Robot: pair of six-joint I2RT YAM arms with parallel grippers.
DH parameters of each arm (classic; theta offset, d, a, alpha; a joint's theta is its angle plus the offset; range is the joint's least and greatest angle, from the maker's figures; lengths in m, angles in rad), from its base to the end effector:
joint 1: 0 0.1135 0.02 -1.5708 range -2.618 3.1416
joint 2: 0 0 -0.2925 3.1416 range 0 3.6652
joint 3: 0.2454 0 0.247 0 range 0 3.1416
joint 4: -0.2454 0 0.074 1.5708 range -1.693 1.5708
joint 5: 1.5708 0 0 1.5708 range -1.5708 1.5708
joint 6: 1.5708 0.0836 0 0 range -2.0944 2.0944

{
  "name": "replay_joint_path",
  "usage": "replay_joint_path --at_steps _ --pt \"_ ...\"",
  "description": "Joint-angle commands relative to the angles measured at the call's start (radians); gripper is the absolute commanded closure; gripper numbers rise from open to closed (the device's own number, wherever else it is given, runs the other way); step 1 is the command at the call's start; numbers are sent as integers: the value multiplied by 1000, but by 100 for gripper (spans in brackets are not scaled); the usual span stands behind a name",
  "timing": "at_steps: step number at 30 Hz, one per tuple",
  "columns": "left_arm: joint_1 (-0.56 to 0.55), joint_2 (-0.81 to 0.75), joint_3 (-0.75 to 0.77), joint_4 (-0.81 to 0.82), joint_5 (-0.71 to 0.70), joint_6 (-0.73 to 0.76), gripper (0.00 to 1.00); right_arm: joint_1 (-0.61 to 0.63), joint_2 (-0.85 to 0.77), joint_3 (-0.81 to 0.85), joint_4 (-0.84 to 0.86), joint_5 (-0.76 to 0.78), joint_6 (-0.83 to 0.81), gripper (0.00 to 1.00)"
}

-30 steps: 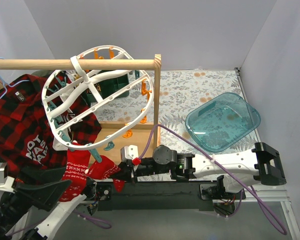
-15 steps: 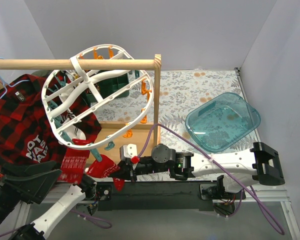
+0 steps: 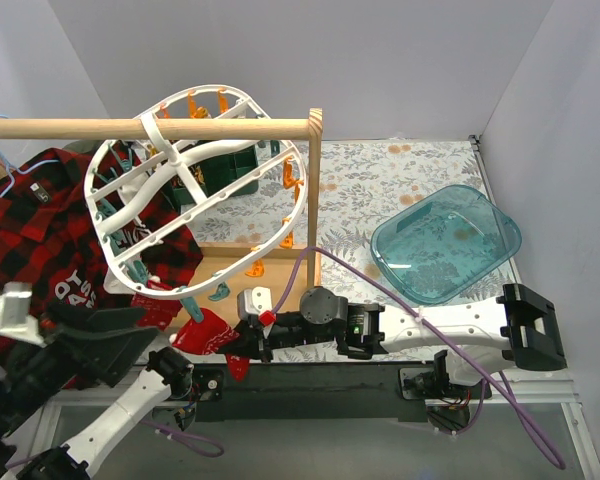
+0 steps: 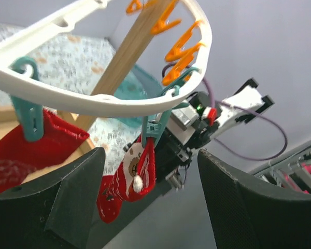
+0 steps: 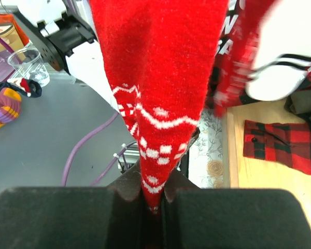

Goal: Remove the socks clipped to the hanger

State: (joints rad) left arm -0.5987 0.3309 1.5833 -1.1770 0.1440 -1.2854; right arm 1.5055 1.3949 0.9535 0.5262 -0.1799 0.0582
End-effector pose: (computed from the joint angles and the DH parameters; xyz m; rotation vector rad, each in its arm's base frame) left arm -0.0748 0.0365 0.4667 -0.4539 1.6678 -1.5760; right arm 0.0090 0.3670 0.3666 -1.2106 1.1262 1.3675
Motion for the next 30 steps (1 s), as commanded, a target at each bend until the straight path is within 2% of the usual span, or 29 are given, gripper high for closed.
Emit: replay_joint_path --at_steps 1,9,21,24,30 --pt "7 83 -75 56 141 23 30 -4 10 45 29 -7 11 89" --pt "11 118 -109 123 180 49 30 -4 53 73 29 -29 20 89" --pt "19 109 -155 178 155 52 42 -4 58 68 29 -33 38 89" --pt "30 83 -186 224 146 44 40 -4 52 67 29 -26 40 89" --pt "66 10 -227 286 100 78 33 -4 49 71 29 103 100 91"
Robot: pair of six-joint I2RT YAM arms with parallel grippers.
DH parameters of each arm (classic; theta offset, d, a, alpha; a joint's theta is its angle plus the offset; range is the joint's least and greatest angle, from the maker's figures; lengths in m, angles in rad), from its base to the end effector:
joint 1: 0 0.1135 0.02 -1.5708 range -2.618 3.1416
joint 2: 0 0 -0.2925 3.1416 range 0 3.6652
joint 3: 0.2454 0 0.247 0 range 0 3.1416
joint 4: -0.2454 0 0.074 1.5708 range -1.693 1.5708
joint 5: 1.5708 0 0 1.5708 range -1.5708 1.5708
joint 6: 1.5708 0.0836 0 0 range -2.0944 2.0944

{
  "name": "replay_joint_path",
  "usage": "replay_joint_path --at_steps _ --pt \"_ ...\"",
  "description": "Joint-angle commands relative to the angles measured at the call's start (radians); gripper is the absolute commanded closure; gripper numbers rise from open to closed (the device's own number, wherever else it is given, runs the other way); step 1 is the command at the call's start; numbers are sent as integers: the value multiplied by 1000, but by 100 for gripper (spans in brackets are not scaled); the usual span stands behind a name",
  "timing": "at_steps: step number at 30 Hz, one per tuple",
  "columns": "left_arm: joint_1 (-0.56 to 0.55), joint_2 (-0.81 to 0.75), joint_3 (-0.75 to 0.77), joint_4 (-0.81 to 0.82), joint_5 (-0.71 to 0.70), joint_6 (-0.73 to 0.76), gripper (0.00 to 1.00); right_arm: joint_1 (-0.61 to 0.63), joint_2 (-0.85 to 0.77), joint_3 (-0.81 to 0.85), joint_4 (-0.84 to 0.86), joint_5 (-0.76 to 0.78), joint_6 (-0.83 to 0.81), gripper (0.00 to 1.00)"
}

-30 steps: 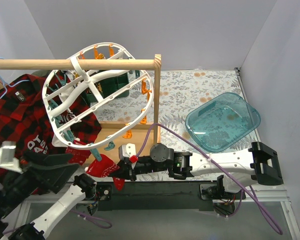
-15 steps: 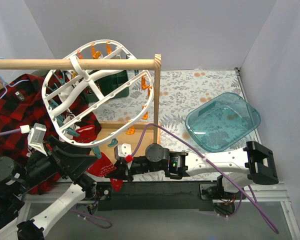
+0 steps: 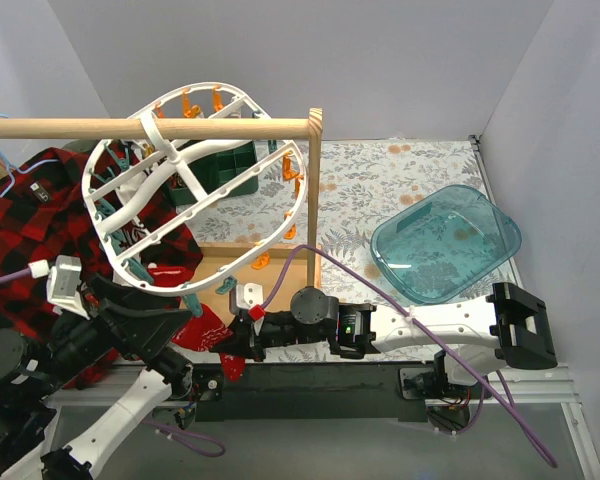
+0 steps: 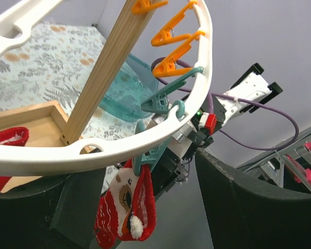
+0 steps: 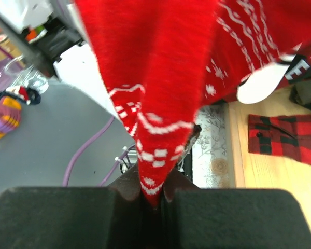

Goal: Remove the socks clipped to the hanger

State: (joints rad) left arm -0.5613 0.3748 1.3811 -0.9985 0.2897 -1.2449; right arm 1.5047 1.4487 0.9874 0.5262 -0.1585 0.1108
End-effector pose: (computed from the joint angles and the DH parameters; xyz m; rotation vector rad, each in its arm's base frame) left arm -0.0301 -0.0093 0.4563 -0.3542 1.7855 -1.5879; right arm 0.0121 0.3819 0.3611 -1.1841 1.1934 1.3839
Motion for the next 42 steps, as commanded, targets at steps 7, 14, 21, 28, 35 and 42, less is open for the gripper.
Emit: replay_joint_path --at_steps 7,14,21,28,35,42 --pt "84 -82 -106 178 -38 64 36 -1 21 69 29 59 92 93" --pt "115 -114 -135 218 -49 76 40 3 45 103 29 22 110 94" --pt "123 -123 -139 255 -51 73 48 5 47 99 29 20 110 94" --pt "129 -134 -166 282 -23 48 40 6 65 120 28 16 118 94" --pt "133 -137 -169 288 -17 48 53 9 81 143 26 4 118 94" --pt "135 -131 -172 290 -14 53 80 12 73 129 26 13 113 94"
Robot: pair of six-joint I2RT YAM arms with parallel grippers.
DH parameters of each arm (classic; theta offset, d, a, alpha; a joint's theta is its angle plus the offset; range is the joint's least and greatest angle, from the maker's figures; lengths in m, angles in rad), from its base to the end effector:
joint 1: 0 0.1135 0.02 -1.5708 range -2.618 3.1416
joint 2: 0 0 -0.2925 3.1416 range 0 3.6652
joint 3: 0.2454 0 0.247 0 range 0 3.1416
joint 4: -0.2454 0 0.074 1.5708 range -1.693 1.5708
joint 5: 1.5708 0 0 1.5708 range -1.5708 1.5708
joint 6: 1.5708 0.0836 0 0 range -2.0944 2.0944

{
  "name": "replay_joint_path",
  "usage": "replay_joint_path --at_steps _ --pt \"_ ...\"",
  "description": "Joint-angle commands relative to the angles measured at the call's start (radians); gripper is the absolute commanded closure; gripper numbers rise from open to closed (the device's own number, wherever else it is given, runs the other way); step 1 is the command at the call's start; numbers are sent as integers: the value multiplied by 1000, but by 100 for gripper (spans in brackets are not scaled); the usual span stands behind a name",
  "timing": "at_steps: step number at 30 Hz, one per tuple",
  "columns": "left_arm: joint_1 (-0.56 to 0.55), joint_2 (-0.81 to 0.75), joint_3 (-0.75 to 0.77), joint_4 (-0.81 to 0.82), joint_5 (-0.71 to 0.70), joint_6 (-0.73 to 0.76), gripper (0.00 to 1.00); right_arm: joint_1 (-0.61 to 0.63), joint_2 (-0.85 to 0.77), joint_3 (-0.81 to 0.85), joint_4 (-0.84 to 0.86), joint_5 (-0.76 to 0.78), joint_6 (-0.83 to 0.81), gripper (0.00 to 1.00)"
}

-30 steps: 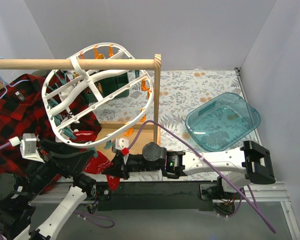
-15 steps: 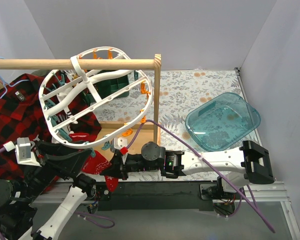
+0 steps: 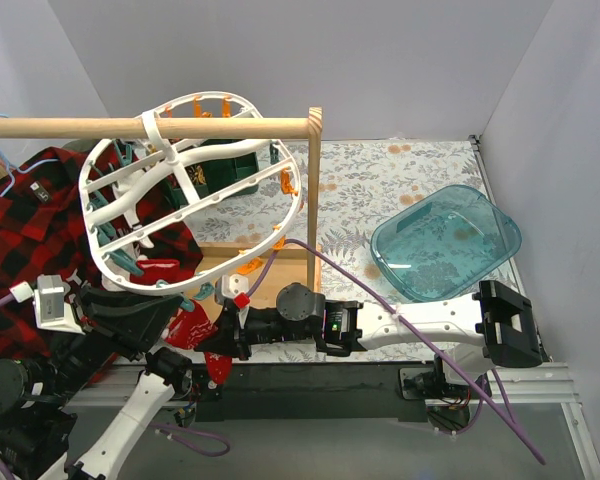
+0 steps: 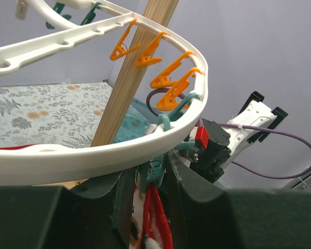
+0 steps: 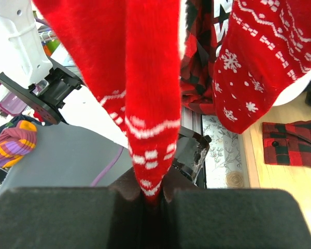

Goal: Remove the socks clipped to the hanger

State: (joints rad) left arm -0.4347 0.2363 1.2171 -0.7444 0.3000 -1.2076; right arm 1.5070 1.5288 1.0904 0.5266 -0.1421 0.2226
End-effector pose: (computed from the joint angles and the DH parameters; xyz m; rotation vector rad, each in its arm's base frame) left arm -0.0388 -0.0092 0.4505 -0.2998 1.5028 -1.5534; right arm 0.0141 0.4062 0.3722 -1.1057 1.2612 1.4672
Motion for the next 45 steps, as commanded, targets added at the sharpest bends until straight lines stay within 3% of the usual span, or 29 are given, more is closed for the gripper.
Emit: replay_joint_path --at_steps 1,3,4,5,15,19,25,29,32,35,39,41,45 --pt "8 5 -8 33 -24 16 80 9 -7 22 26 -1 3 95" --pt "8 4 -13 34 -21 17 82 9 -12 11 26 4 3 94" --pt "8 5 -11 34 -22 17 97 9 -12 6 27 6 3 94" --pt "8 5 -8 27 -24 16 100 9 -13 3 26 9 3 95" --pt "8 -6 -7 19 -27 25 100 9 -44 -49 27 64 -2 95" --pt "8 0 -8 16 -15 40 100 7 -87 -142 26 119 0 95" --pt "8 4 -11 10 1 57 100 -40 -257 -360 26 301 64 98" --pt "8 14 -17 23 22 62 100 -128 -463 -539 15 357 121 99" --pt "10 23 -24 34 51 63 100 -234 -635 -641 -62 424 149 99" --pt "10 28 -33 59 86 66 100 -387 -784 -670 -241 510 169 99" --pt "10 38 -68 108 145 49 100 -647 -837 -620 -391 565 150 99" --pt "10 43 -77 134 174 45 100 -755 -791 -569 -440 532 144 99" --pt "10 64 -100 174 214 39 100 -1080 -702 -521 -485 299 158 99"
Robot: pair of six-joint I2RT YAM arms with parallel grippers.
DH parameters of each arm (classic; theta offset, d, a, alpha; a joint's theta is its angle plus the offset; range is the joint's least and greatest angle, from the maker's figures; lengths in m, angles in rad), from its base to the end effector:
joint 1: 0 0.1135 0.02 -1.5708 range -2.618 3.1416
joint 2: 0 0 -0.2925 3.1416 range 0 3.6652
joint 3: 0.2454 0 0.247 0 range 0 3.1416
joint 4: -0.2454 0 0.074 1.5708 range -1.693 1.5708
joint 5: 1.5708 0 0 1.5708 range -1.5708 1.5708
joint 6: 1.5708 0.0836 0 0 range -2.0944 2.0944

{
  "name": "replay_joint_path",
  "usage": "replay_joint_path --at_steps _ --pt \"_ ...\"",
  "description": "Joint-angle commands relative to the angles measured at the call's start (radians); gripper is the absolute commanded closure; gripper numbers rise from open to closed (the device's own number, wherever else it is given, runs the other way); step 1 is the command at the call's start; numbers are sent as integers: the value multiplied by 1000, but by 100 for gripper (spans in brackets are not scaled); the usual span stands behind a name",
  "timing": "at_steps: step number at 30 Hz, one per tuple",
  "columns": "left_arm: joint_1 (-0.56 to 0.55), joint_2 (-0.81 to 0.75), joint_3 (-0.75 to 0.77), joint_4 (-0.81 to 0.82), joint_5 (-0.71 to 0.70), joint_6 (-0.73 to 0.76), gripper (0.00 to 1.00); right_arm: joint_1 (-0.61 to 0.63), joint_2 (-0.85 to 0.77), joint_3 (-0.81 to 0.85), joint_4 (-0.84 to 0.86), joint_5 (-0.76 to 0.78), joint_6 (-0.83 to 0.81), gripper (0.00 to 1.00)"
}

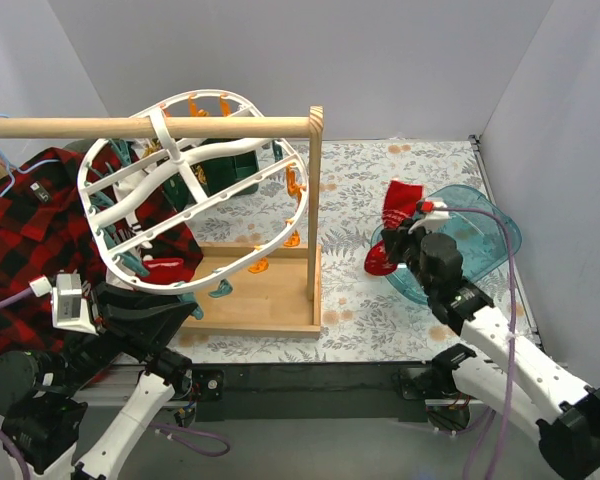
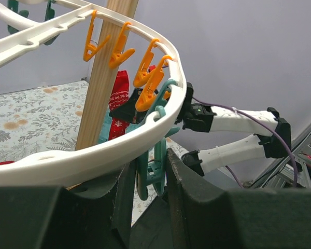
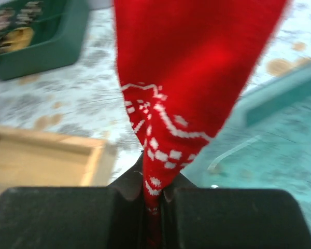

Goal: Remove the socks clipped to the hanger

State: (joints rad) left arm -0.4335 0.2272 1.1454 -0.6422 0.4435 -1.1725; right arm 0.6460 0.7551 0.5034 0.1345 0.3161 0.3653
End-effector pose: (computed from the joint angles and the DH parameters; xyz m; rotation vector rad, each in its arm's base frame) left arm -0.0362 -0.0228 0.4469 -0.1211 1.5166 -1.6156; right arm 0.1805 0.1035 0.2945 0.0007 1.7062 0.4920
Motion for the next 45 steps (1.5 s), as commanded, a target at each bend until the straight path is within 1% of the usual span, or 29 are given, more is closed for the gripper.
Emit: replay_joint_path --at_steps 1,3,6,12,14,15,16,18,19,22,23,25,28,30,31,32,33,34,35,36,37,38,39,40,41,42,43,44,45 --pt "9 80 -38 78 80 4 100 -259 87 72 -95 -178 21 99" --pt "10 84 -52 110 106 -6 100 -352 134 92 -108 -210 32 99" --pt "10 95 -76 150 127 -12 100 -416 197 112 -159 -171 43 99" --pt "10 115 -105 210 135 -21 100 -436 273 109 -227 -26 76 94" --pt "10 113 -111 220 126 -24 100 -437 300 109 -228 -12 81 86" --pt "10 112 -116 223 123 -24 100 -437 312 116 -231 -2 78 81" --pt "10 112 -118 223 115 -26 100 -437 326 125 -234 3 74 66" --pt "10 109 -122 228 112 -27 100 -439 363 144 -256 -17 12 51" --pt "10 107 -122 228 110 -30 100 -437 372 174 -269 -28 -6 40" --pt "10 97 -124 227 106 -32 100 -436 372 216 -348 -74 -29 21" --pt "10 93 -121 225 100 -33 100 -433 359 216 -366 -110 -37 20" --pt "10 84 -119 216 95 -32 100 -415 322 216 -383 -115 -48 19" --pt "10 77 -118 204 93 -30 100 -344 225 234 -438 -89 -52 19" --pt "10 72 -118 200 89 -30 100 -251 190 254 -463 -91 -72 19" --pt "10 67 -118 197 87 -29 100 -215 153 257 -458 -104 -77 18" --pt "10 67 -119 194 84 -30 100 -136 138 256 -444 -132 -72 18" --pt "10 66 -116 193 80 -30 100 -93 122 241 -422 -150 -74 18" --pt "10 66 -116 187 78 -29 100 -50 98 230 -367 -163 -63 16" --pt "10 66 -115 188 77 -29 100 45 86 213 -322 -181 -63 16" --pt "10 66 -118 187 74 -29 100 94 76 169 -268 -187 -65 16" --pt "10 64 -118 187 72 -30 100 143 64 141 -148 -190 -77 16" --pt "10 61 -118 187 69 -33 100 235 67 121 -83 -196 -80 16" --pt "10 60 -116 185 67 -36 100 279 73 94 -28 -198 -84 16" --pt "10 58 -115 184 67 -36 100 323 104 86 67 -192 -101 16" --pt "10 60 -113 182 67 -35 100 410 125 81 115 -175 -112 16" --pt "10 58 -111 177 64 -33 100 450 150 73 166 -164 -123 13" --pt "10 57 -110 173 57 -32 100 484 205 69 274 -160 -129 12" --pt "10 57 -107 171 54 -32 100 530 234 67 331 -173 -137 12" --pt "10 58 -105 171 54 -30 100 547 268 72 382 -187 -137 12"
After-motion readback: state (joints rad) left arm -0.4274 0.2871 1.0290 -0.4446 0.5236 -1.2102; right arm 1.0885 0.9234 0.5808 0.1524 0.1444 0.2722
